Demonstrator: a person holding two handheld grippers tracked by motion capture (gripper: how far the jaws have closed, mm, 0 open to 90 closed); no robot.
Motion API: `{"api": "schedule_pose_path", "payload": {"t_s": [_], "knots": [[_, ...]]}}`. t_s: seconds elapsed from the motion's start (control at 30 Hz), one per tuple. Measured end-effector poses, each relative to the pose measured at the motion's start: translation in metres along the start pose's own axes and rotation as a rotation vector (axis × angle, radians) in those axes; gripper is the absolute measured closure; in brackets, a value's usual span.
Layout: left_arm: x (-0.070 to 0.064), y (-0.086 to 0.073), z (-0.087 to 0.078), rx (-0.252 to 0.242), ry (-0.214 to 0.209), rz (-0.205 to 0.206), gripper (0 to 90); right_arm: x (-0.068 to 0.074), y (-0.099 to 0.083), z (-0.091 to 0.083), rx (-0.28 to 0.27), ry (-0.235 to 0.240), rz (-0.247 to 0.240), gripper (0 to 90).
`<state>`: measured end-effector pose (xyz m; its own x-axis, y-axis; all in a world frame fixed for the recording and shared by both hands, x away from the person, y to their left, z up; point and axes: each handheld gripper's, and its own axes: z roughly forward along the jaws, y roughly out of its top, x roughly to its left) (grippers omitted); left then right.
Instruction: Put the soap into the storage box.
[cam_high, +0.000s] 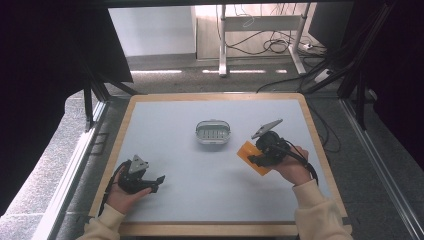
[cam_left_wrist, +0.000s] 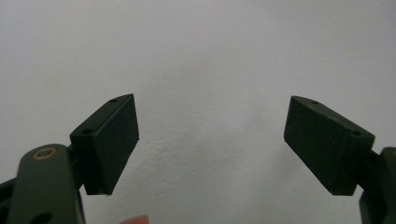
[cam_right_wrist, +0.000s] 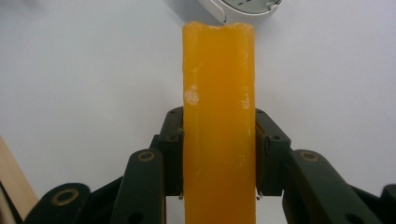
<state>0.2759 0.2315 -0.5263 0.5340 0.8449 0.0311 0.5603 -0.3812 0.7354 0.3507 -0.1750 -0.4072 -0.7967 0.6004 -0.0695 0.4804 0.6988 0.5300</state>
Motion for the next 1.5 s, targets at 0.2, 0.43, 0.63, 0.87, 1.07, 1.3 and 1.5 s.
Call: {"api": "schedule_pose_path", "payload": {"t_s": [0.2, 0.43, 0.63, 0.87, 1.07, 1.3, 1.5], "knots": [[0.000, 0.000, 0.000, 0.001, -0.001, -0.004, 17.8, -0.006, 0.004, 0.001, 0.001, 0.011, 0.010, 61.8], [0.000, 0.000, -0.001, 0.000, -0.001, -0.002, 17.8, -0.012, 0.010, 0.006, 0.013, 0.001, -0.004, 61.7], [0.001, 0.000, -0.001, 0.004, 0.000, -0.002, 17.8, -0.015, 0.014, 0.010, 0.012, -0.013, -0.020, 61.8], [0.002, 0.000, 0.000, 0.010, 0.000, -0.005, 17.8, -0.018, 0.021, 0.013, 0.010, -0.012, -0.023, 61.9], [0.002, 0.000, 0.000, 0.010, 0.000, -0.002, 17.7, -0.024, 0.025, 0.015, 0.009, -0.005, -0.019, 61.8], [0.002, 0.000, 0.000, 0.011, -0.007, -0.004, 17.7, -0.026, 0.032, 0.015, 0.005, -0.002, -0.027, 61.8], [0.003, 0.000, 0.000, 0.008, -0.009, -0.011, 17.7, -0.029, 0.037, 0.015, -0.011, 0.005, -0.047, 61.9]]}}
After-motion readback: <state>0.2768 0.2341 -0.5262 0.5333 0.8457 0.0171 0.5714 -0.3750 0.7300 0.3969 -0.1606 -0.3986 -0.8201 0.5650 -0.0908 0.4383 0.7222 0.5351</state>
